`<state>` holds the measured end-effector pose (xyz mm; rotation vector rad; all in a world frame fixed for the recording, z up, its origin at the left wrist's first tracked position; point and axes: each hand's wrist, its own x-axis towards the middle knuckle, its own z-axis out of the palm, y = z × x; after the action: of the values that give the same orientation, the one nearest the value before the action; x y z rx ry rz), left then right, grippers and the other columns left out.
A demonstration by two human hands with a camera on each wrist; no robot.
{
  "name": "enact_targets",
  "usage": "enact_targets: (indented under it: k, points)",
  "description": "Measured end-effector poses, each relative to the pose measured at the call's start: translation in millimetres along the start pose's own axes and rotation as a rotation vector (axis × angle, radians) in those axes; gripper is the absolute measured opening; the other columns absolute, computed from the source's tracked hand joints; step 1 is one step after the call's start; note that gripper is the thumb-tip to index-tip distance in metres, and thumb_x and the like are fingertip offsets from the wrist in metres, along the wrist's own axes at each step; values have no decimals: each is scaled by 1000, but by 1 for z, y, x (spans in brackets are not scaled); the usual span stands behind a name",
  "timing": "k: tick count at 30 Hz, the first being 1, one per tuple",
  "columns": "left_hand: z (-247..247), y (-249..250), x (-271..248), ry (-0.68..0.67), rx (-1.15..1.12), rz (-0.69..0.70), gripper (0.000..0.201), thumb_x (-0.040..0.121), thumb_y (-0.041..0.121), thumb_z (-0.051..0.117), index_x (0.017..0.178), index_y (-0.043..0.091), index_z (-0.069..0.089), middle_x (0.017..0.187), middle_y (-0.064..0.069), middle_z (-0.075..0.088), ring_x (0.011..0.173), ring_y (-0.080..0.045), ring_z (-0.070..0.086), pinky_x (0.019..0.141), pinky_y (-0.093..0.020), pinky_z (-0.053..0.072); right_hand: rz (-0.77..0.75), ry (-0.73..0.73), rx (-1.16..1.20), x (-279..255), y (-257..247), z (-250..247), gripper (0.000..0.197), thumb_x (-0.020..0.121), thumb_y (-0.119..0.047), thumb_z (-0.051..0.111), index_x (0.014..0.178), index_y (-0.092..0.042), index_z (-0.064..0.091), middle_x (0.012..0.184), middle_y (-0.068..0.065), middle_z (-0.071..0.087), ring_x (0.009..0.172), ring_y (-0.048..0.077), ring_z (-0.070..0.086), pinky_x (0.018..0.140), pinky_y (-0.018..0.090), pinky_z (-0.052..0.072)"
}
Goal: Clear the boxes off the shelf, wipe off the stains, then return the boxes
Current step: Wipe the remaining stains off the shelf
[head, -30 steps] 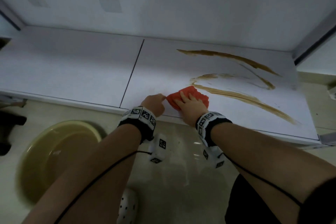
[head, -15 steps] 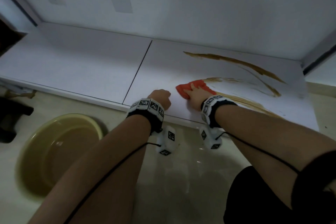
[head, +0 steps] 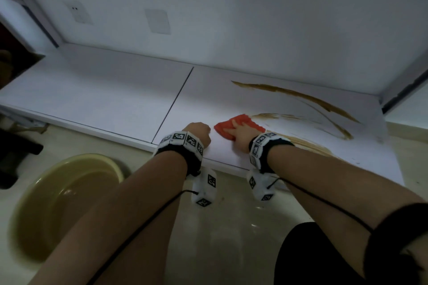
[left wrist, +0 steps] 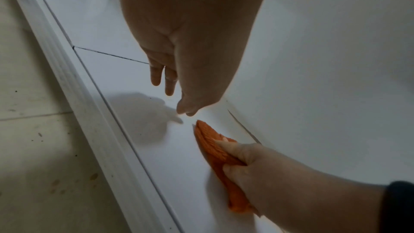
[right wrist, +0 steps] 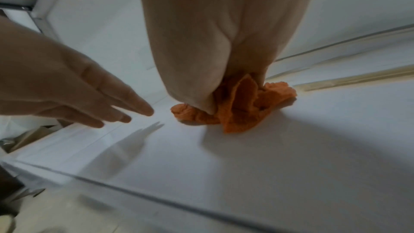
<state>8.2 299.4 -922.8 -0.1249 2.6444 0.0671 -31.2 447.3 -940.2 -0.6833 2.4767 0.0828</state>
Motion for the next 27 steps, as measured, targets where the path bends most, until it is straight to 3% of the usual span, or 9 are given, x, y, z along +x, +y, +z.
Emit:
enact_targets:
  k: [4, 6, 8, 11, 14, 16, 21, 23, 27]
  points:
    - [1, 8, 2, -20, 4, -8, 41, 98, 11, 37, 138, 6, 45, 143, -11, 44, 131, -26, 43, 109, -32, 35, 121, -35, 0, -16, 23, -9, 73, 89, -13, 50, 149, -32, 14, 158, 10, 10, 144, 30, 19, 115, 41, 21]
    - [0, 17, 5, -35, 10, 10, 42, 99, 12, 37, 140, 7, 42, 145, -10, 42, 133, -25, 41, 110, -32, 33, 140, -12, -9, -25, 33, -11, 42, 82, -15, 56, 117, -38, 48, 119, -3, 49, 118, 20, 45, 91, 29, 43]
    - [2, 26, 9, -27, 24, 39, 43, 99, 12, 36, 141, 8, 41, 146, -10, 40, 134, -25, 40, 111, -31, 32, 155, -16, -15, -36, 29, -15, 21, 76, -16, 56, 80, -33, 44, 82, -10, 42, 90, 15, 49, 65, 25, 42]
    - [6, 36, 18, -13, 97, 68, 43, 98, 12, 37, 140, 9, 43, 145, -9, 42, 133, -24, 41, 110, -31, 34, 92, -40, -13, -36, 22, -6, 26, 84, -22, 47, 106, -36, 50, 108, -5, 56, 102, 19, 58, 86, 30, 50]
    - [9, 42, 25, -43, 136, 33, 42, 97, 13, 40, 139, 9, 45, 144, -9, 44, 133, -24, 43, 110, -31, 35, 66, -38, 19, -30, 22, -7, 18, 87, -19, 48, 80, -35, 46, 94, -11, 50, 95, 12, 51, 87, 28, 48]
    - [14, 42, 29, -74, 163, 9, 41, 95, 14, 44, 136, 11, 49, 141, -7, 47, 129, -24, 46, 107, -31, 39, 101, -95, 17, -25, 27, -7, 34, 90, -19, 52, 117, -41, 52, 123, -7, 52, 116, 16, 50, 99, 28, 44]
    - [19, 51, 42, -98, 206, -32, 34, 83, 26, 61, 115, 14, 64, 121, -5, 59, 109, -25, 60, 92, -34, 51, 130, -99, -1, -21, 26, -14, 37, 85, -14, 56, 108, -41, 46, 156, 15, 10, 139, 35, 29, 113, 43, 29]
    - [13, 57, 42, -118, 207, -39, 31, 84, 26, 61, 109, 9, 65, 113, -7, 62, 104, -26, 62, 90, -34, 52, 148, -69, -1, -17, 31, -7, 56, 83, -16, 58, 134, -26, 38, 154, 16, 16, 136, 36, 32, 111, 44, 31]
    - [17, 55, 58, -165, 237, -25, 29, 84, 27, 57, 103, 8, 66, 110, -9, 63, 100, -28, 63, 89, -40, 53, 225, -5, 3, -23, 46, -7, 33, 63, -22, 63, 78, -27, 35, 83, -6, 40, 85, 15, 46, 83, 39, 51]
